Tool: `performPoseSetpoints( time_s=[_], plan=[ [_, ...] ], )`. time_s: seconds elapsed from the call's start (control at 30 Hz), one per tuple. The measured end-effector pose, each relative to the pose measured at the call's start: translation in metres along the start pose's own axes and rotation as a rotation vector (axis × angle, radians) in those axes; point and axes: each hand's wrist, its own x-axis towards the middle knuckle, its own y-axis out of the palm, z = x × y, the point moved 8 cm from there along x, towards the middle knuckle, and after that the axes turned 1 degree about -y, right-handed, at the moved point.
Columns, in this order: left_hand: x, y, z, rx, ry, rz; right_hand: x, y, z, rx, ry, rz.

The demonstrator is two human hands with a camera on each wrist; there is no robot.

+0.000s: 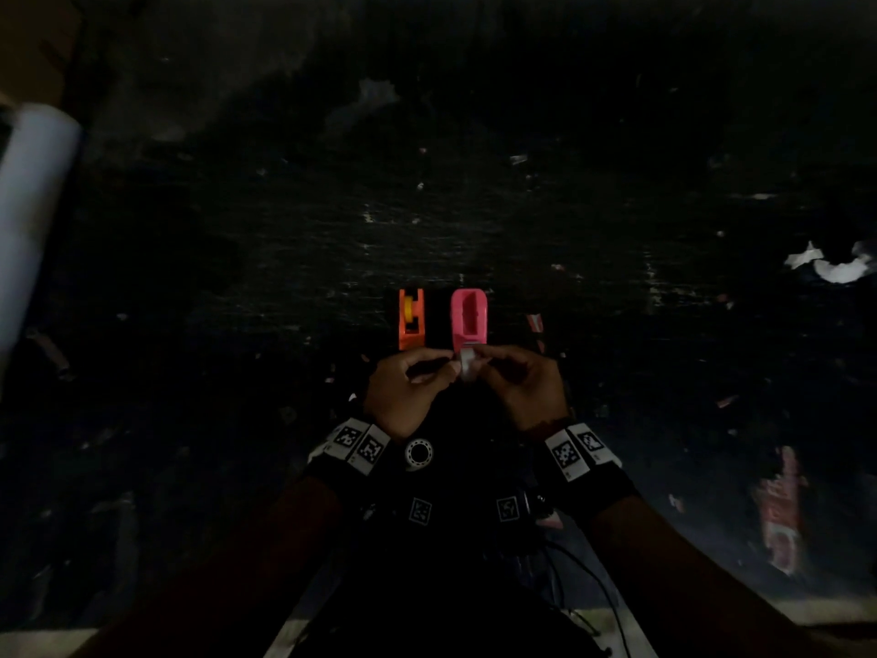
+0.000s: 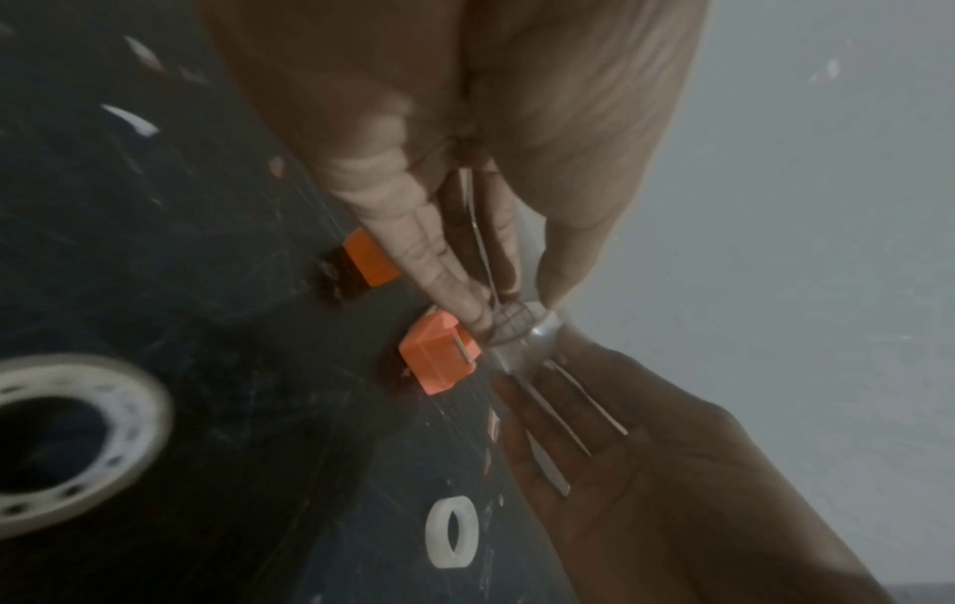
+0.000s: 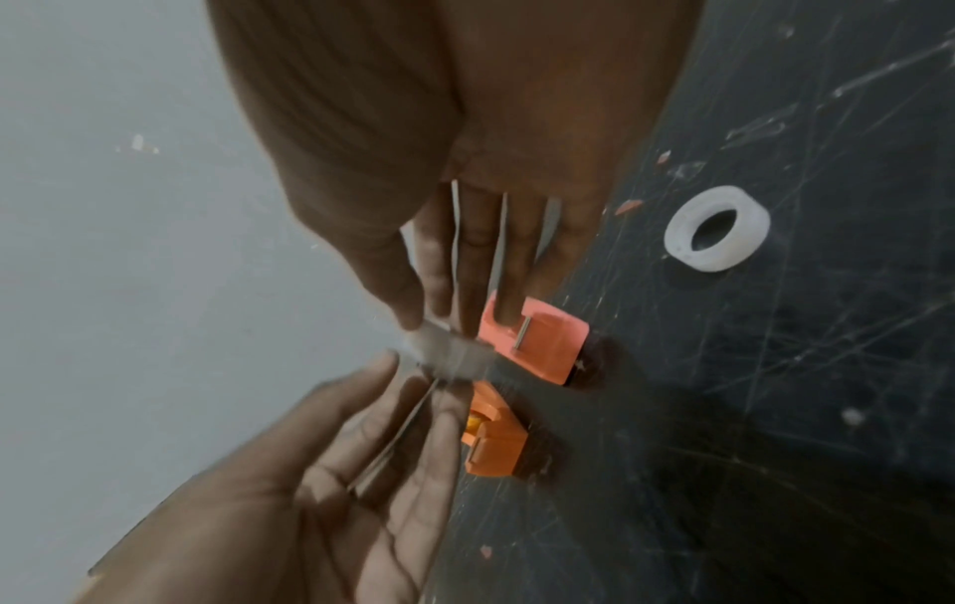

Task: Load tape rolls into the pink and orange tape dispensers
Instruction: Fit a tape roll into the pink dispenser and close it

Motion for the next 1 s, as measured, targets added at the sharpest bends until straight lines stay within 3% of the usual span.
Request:
performPoseSetpoints(
  time_s=[0.4, 0.5, 0.6, 0.7, 0.83, 1.0],
  plan=[
    [0.028, 0.018, -0.020, 0.165, -0.005, 0.016, 0.019, -0.009, 0.027, -0.553, -0.058, -0.168],
    [0.031, 0.020, -0.042, 0.395, 0.148, 0.031, 0.026, -0.010, 0.029, -0.623, -0.010, -0.164],
    [0.041, 0.020, -0.066, 0.837, 0.394, 0.001, 0.037, -0.012, 0.027, -0.652, 0.033, -0.152],
    [0.060, 0.031, -0.064, 1.185, 0.416, 0.118, 0.047, -0.013, 0.028, -0.616, 0.059, -0.171],
    [0.083, 0.038, -0.049, 1.333, 0.396, 0.273, 0.059, -0.010, 0.031, -0.612, 0.060, -0.208],
    [0.096, 0.037, -0.048, 1.293, 0.415, 0.266, 0.071, 0.002, 0.024, -0.652, 0.111, -0.206]
  ],
)
